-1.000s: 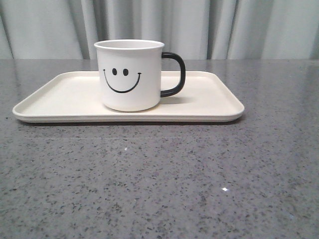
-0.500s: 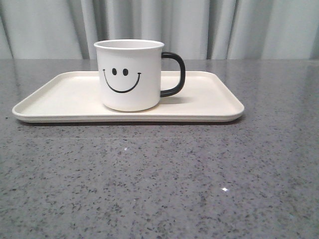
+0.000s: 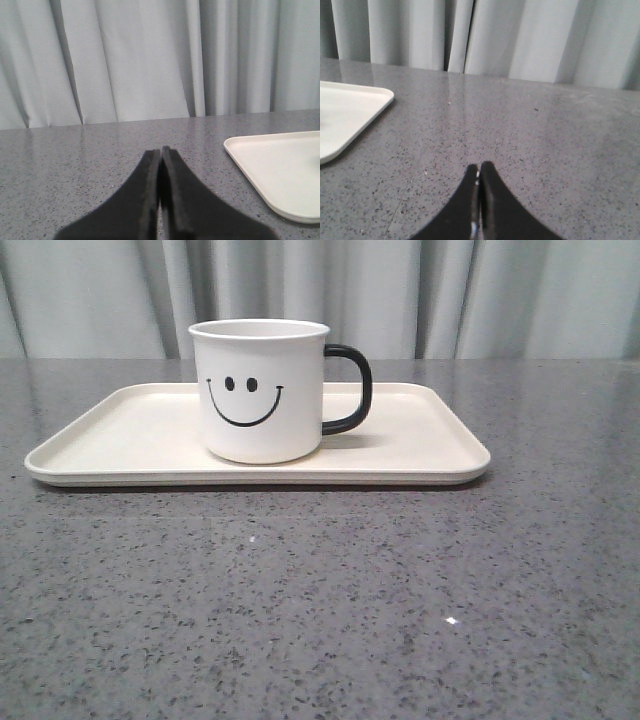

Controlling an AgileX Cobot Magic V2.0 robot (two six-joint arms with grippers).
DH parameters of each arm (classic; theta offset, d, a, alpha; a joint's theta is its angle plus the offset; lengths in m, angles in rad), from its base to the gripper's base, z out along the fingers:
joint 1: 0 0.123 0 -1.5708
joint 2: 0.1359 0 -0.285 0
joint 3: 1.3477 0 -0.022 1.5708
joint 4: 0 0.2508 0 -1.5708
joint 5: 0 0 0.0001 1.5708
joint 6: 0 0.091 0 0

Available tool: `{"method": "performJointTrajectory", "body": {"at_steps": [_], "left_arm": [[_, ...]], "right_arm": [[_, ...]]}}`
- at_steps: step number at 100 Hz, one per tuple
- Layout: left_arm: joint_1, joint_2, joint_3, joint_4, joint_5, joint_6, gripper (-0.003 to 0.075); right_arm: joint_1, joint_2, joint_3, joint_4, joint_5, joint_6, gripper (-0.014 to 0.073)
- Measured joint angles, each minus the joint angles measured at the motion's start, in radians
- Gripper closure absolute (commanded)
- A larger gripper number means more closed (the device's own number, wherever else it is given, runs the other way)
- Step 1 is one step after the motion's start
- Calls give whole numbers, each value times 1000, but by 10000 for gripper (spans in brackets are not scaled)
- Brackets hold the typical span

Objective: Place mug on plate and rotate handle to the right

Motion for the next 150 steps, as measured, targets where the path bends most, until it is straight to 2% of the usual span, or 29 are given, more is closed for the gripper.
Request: {"method": "performJointTrajectory", "body": {"at_steps": [22,59,150], "left_arm": [[0,0,0,0,0,0,740],[0,0,0,0,0,0,740],[0,0,0,0,-2,0,740]], "right_arm": [[0,0,63,5,-48,5,704],[-21,-2,65,20,-91,9,704],[-33,-46,65,22,-23,11,704]]}}
